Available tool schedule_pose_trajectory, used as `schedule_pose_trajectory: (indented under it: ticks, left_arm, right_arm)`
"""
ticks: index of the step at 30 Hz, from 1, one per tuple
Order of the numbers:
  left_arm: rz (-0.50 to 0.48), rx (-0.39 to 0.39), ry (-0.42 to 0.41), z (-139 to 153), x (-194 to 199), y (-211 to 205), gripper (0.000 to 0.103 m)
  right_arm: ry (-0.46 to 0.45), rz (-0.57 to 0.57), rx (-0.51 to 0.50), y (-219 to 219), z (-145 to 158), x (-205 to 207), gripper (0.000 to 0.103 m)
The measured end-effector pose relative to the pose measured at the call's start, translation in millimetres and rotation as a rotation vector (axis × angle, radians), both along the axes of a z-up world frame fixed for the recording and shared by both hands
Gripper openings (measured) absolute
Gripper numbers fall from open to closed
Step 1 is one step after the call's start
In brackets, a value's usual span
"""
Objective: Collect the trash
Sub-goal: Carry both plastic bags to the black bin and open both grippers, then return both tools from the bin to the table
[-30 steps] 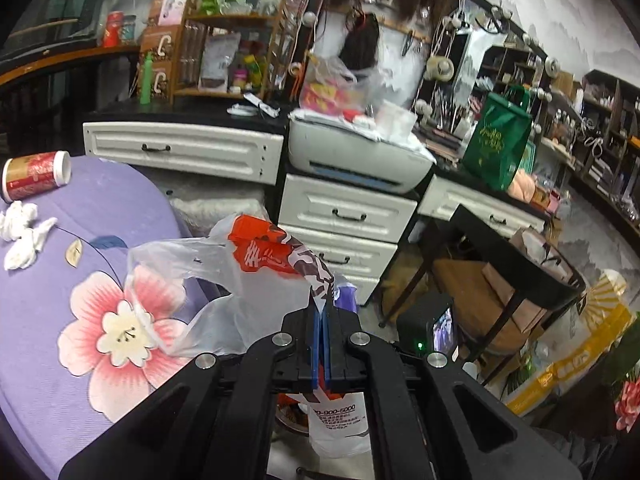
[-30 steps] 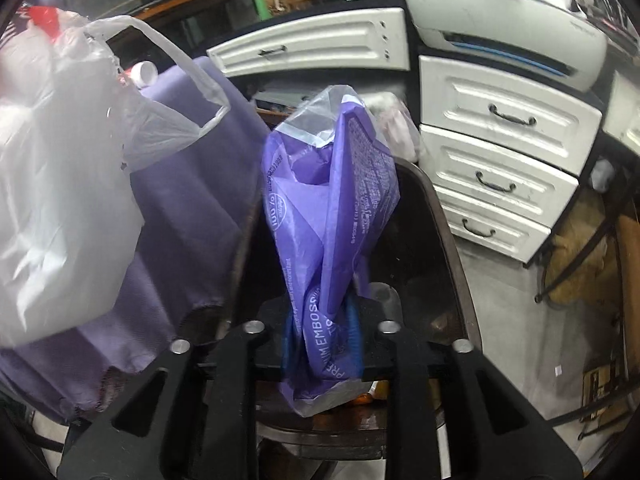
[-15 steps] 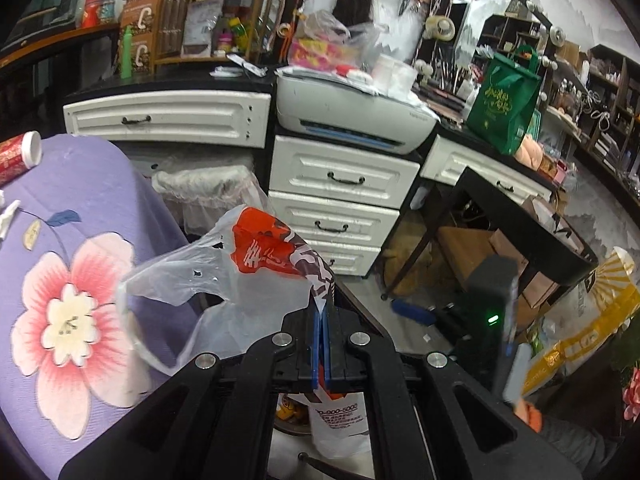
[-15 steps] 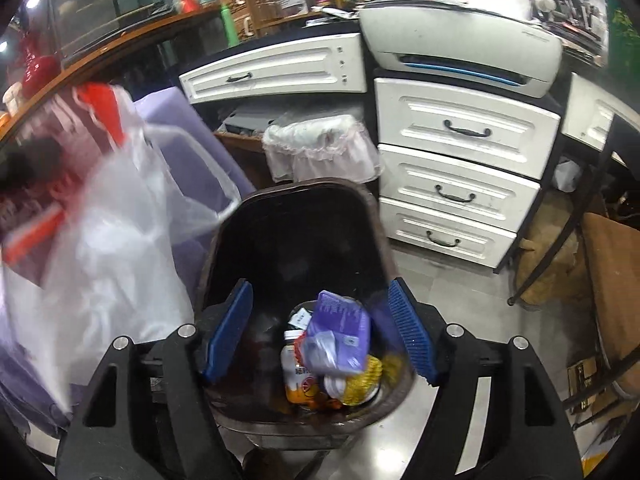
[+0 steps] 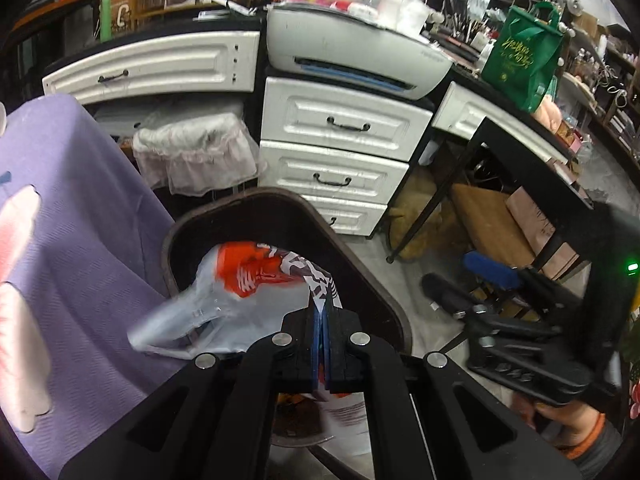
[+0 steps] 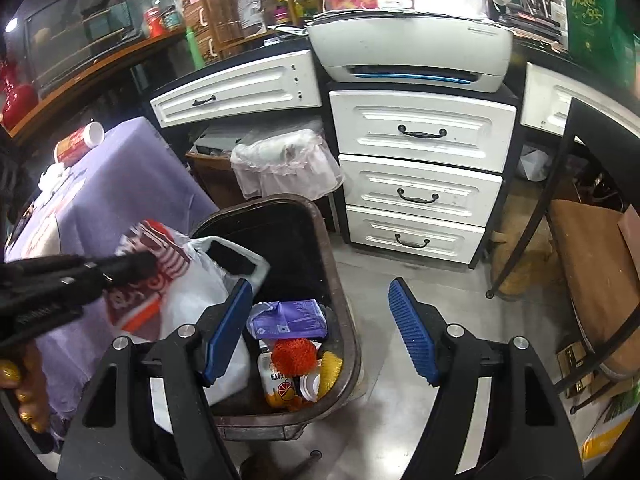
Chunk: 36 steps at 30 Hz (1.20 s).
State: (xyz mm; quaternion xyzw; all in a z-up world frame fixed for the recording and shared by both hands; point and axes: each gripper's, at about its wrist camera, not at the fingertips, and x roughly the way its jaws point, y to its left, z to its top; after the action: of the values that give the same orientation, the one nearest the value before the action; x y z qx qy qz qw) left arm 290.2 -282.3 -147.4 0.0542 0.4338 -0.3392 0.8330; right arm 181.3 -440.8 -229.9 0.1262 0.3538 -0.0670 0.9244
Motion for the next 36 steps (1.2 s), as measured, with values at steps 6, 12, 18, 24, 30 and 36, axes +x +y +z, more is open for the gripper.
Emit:
schedule_pose_trajectory:
  ticks: [6,12,18,24,30,36]
  left_arm:
    - [0.000,0.049,0.014,-14,7,-7,0.004]
    - [0.025,0.017,-0.005,-12,1,4,0.076]
    - [0.006,0.004,-0.018,-3,-14,16,0.086]
    - [-0.034,-0.027,-0.017,16,-33,36,0.095]
    - [-0.022,-0.032,-0.109,50,-49,71,0.097]
    - [0.055,-0.030,-0.163,74,-49,112,0.097]
  right_arm:
    - [0.001,-0.005,0.009,-2,-1,-1,0.071]
    - [0.008,-0.008,0.014,-3,-2,0,0.071]
    - [0.009,-0.016,0.046,-6,-1,0,0.071]
    - [0.013,0.021,0.057,7,6,4,0.071]
    - [-0.006,0.099,0.039,36,23,12,0.076]
    - [-0.029,0.199,0.038,71,45,22,0.079]
